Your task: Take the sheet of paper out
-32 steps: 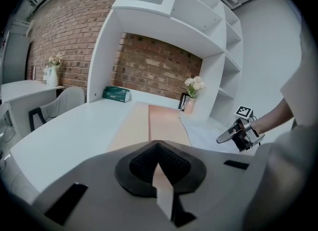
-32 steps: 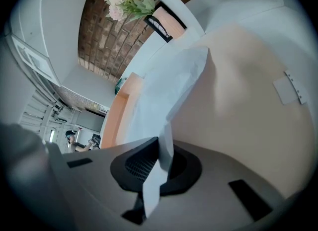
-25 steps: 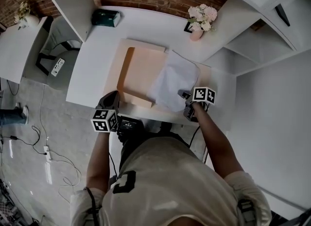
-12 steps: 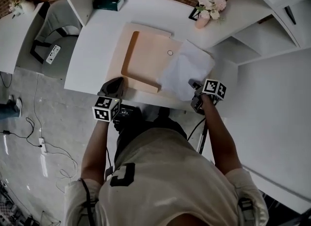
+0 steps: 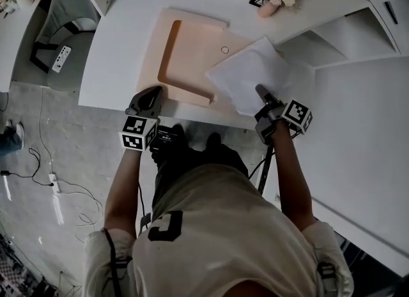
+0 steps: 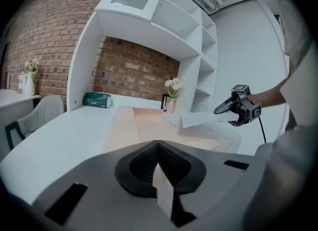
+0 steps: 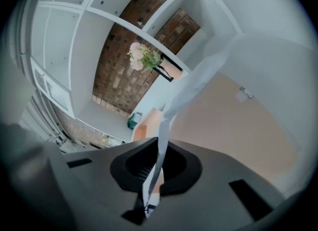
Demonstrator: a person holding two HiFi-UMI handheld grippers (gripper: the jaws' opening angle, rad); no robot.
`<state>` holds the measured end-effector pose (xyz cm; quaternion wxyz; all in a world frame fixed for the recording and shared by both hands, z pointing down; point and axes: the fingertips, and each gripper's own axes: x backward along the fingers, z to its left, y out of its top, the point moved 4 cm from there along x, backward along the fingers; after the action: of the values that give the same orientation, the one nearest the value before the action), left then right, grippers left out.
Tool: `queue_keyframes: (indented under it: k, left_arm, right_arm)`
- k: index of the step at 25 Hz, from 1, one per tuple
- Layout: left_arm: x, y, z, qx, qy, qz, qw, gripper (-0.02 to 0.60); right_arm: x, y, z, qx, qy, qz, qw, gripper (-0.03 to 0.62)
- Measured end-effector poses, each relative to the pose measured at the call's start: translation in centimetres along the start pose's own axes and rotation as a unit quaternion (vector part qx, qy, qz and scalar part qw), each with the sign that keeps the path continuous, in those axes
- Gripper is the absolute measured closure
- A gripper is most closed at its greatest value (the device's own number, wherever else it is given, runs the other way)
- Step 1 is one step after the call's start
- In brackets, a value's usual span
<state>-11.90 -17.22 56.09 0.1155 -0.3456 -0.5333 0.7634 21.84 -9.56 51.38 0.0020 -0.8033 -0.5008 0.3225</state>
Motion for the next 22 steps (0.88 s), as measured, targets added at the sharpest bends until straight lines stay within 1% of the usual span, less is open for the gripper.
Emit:
queue_keyframes:
  k: [2,4,6,7,10,13,15,18,22]
  left_arm:
    - [0.0,-0.2,-0.1,0.003,0.003,0.003,1.0,0.565]
    - [0.0,-0.4,-0.2,0.012,0.008,0.008,0.9999,0.565]
    - [0.0,-0.4,0.0,0.027,0.015,0.013,0.9995,0.565]
    - [0.0,-0.3,0.1,0.039,0.019,0.016,0.9989,0.565]
    - [0.1,-0.2,0.2,0.077,0.031,0.026,0.9962,0.565]
    - [1.0,0.6,0.4,0.089,0.052,0.031,0.9942,0.563]
    - [2.0,1.4,-0.1,0.098,0.062,0.021,0.993,0.563]
    - [4.1,2.2,-1.7,0.121,0.067,-0.003,0.9904,0.563]
    - [5.3,3.7,-4.8,0.145,0.053,-0.027,0.9877,0.564]
  right_arm:
    - [0.5,-0.4,1.5,-0.016,0.044,-0.003,0.999,0.566]
    - [1.2,-0.9,2.5,-0.026,0.086,0.007,0.996,0.566]
    - [1.5,-1.4,2.9,-0.036,0.117,0.025,0.992,0.566]
    - [1.7,-1.7,2.8,-0.039,0.125,0.032,0.991,0.566]
    - [2.9,-2.0,2.2,-0.05,0.134,0.039,0.989,0.566]
    - [4.2,-2.0,1.8,-0.066,0.142,0.041,0.987,0.566]
    - [5.1,-2.1,1.5,-0.075,0.142,0.044,0.986,0.566]
    - [6.1,-2.5,1.1,-0.074,0.147,0.047,0.985,0.566]
    - [7.2,-2.7,1.1,-0.087,0.162,0.044,0.982,0.566]
